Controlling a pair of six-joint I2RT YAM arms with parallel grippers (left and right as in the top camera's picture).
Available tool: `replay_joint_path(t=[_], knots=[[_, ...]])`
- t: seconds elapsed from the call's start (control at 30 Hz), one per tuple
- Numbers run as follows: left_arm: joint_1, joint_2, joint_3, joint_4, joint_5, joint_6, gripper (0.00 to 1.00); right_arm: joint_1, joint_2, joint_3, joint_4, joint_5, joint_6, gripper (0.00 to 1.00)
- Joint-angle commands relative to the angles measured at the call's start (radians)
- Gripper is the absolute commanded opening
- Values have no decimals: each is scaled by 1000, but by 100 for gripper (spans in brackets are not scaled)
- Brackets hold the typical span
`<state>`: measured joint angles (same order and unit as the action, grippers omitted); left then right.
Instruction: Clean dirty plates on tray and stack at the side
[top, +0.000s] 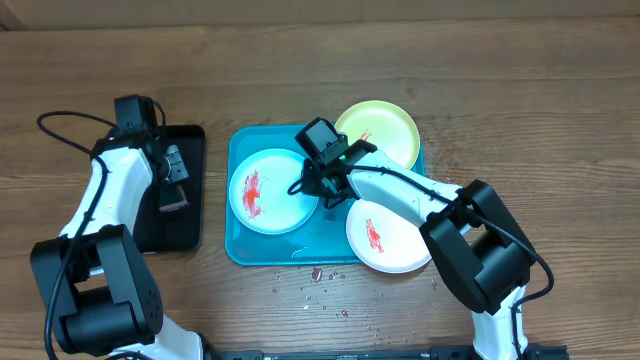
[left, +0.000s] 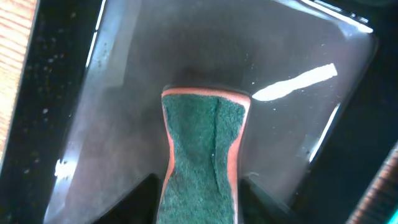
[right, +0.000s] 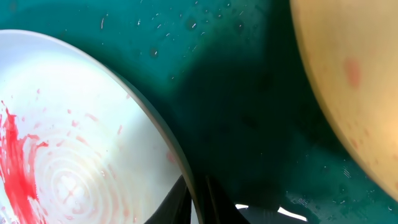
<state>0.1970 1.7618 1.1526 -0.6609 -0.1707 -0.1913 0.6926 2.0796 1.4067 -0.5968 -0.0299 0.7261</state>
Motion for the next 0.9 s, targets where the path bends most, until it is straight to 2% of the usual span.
replay_joint_path(t=[0.0, 0.13, 0.43, 0.57, 0.77, 0.87], knots=[[0, -16, -55, 46, -21, 13, 20, -3, 25, 13, -3, 3, 7, 10], [0, -16, -93, 82, -24, 13, 19, -3, 25, 13, -3, 3, 7, 10], [0, -16, -152, 177, -72, 12, 34, -3, 25, 13, -5, 3, 7, 10], [0, -16, -171, 192, -71, 11, 34, -3, 25, 13, -5, 3, 7, 10], [0, -16, -201, 211, -64, 11, 21, -3, 25, 13, -5, 3, 7, 10], [0, -16, -221, 229, -64, -2, 6, -3, 25, 13, -5, 3, 7, 10]])
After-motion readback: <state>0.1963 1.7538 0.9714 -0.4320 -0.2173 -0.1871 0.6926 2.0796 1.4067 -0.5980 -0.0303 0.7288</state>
